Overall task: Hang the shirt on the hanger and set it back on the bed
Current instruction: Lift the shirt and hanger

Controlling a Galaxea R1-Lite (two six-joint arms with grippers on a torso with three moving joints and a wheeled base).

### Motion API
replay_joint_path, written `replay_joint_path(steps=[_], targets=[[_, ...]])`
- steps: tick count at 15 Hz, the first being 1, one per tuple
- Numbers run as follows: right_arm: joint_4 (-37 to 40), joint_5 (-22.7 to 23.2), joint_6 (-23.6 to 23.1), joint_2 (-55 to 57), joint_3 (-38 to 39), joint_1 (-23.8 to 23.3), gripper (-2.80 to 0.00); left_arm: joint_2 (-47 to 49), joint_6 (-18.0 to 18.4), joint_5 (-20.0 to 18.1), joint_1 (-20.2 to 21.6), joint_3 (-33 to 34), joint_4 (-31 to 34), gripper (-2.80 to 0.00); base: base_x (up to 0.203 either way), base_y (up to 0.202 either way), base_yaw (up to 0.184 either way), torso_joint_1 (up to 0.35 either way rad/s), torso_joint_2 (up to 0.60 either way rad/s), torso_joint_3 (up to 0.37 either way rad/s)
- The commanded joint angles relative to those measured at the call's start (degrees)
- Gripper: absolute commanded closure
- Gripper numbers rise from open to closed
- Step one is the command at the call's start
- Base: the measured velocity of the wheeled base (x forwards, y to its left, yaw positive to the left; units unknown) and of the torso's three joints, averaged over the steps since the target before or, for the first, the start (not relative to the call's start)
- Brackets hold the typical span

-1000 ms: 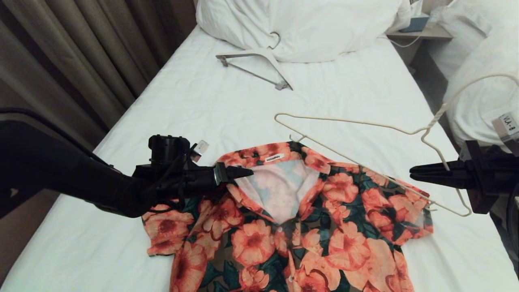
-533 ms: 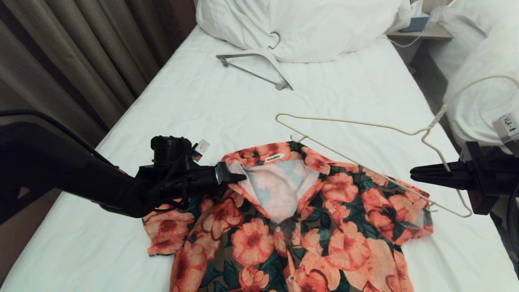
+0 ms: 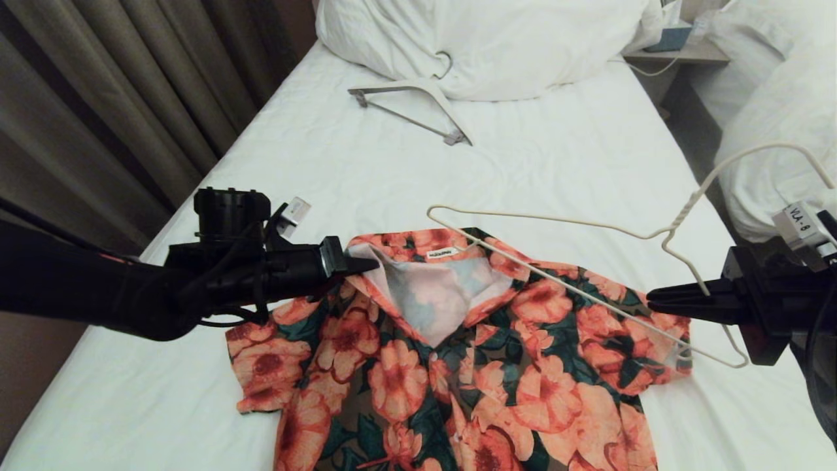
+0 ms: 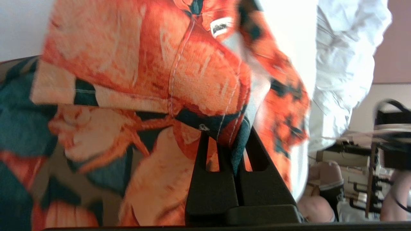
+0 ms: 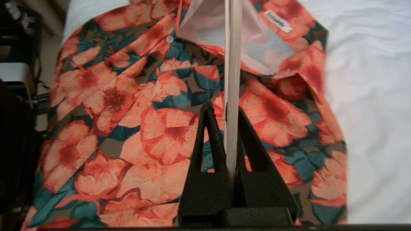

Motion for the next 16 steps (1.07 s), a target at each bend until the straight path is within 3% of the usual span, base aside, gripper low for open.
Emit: replay_joint_path(steps=[1, 4, 6, 8, 16], targets=[[-0.1, 0.4, -0.3, 0.1, 0.3, 0.8, 0.0, -9.4, 0.6, -0.2, -0.1, -0.3, 5.5, 0.0, 0.0, 0.0, 0.0, 0.0, 0.0, 0.0], [0.0, 0.7, -0.1, -0.9, 1.0, 1.3, 0.0, -15.0, 1.4, 0.4, -0.6, -4.4, 15.8, 0.0, 0.0, 0.0, 0.0, 0.0, 0.0, 0.0], [-0.1, 0.7, -0.1, -1.7, 2.1, 1.4, 0.0, -16.9, 1.4, 2.7, -2.3, -7.3, 20.1, 0.0, 0.0, 0.0, 0.0, 0.0, 0.0, 0.0], [0.0, 0.7, -0.1, -3.0, 3.9, 2.4, 0.0, -17.7, 1.5, 5.8, -4.7, -8.7, 21.4, 0.0, 0.0, 0.0, 0.0, 0.0, 0.0, 0.0], [0.0, 0.4, 1.9, -4.0, 7.3, 7.5, 0.0, -19.6, 1.4, 9.6, -9.3, -11.9, 23.7, 0.0, 0.0, 0.0, 0.0, 0.0, 0.0, 0.0]])
